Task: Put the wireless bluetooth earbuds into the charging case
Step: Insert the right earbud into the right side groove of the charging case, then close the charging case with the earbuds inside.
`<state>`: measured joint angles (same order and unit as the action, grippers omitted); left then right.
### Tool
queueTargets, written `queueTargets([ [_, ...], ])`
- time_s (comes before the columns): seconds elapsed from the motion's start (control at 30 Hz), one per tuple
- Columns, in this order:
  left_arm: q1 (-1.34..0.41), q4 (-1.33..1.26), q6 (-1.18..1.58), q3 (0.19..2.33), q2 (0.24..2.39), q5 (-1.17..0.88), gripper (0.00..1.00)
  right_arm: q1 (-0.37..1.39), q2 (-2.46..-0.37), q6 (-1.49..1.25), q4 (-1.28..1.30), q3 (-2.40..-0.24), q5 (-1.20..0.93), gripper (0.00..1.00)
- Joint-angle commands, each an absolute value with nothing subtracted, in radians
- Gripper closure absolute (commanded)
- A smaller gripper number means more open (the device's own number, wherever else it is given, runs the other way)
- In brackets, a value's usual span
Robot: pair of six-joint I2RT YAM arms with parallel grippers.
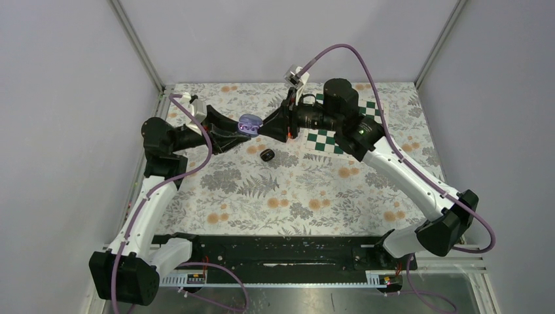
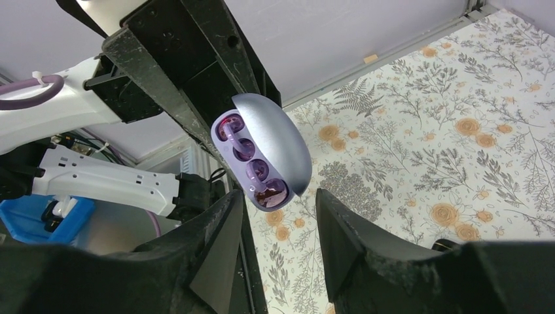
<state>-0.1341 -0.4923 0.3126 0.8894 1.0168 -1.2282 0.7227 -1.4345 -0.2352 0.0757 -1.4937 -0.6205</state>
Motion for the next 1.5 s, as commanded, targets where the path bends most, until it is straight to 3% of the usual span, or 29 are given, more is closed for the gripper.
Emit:
queueTargets([
  [0.0,-0.141,-0.548,0.315,0.945,1.017,-1.249,1.0,0.719,-1.447,-0.254,0.018,-1.5,-0.631,0.46],
  [0.07,-0.143,-0.546,0.315,0.947,1.016,-1.254,1.0,0.72,-1.45,-0.262,0.015,-1.499,-0.62,0.44],
  [0.43,-0.142,-0.534,0.312,0.945,0.994,-1.257,1.0,0.718,-1.443,-0.278,-0.015,-1.453,-0.602,0.57],
  [0.67,-0.143,-0.506,0.289,0.931,0.985,-1.232,1.0,0.715,-1.427,-0.268,-0.062,-1.448,-0.693,0.42],
  [0.8,-0.143,-0.489,0.292,0.916,0.984,-1.23,1.0,0.708,-1.399,-0.2,-0.069,-1.452,-0.767,0.27],
  [0.9,-0.144,-0.486,0.282,0.905,0.983,-1.25,1.0,0.709,-1.413,-0.16,-0.089,-1.452,-0.872,0.23],
  [1.3,-0.156,-0.451,0.307,0.92,1.016,-1.282,1.0,0.713,-1.533,-0.225,-0.223,-1.51,-0.916,0.24],
  [1.47,-0.155,-0.381,0.361,0.916,1.024,-1.078,1.0,0.723,-1.499,-0.15,-0.169,-1.505,-0.919,0.29],
])
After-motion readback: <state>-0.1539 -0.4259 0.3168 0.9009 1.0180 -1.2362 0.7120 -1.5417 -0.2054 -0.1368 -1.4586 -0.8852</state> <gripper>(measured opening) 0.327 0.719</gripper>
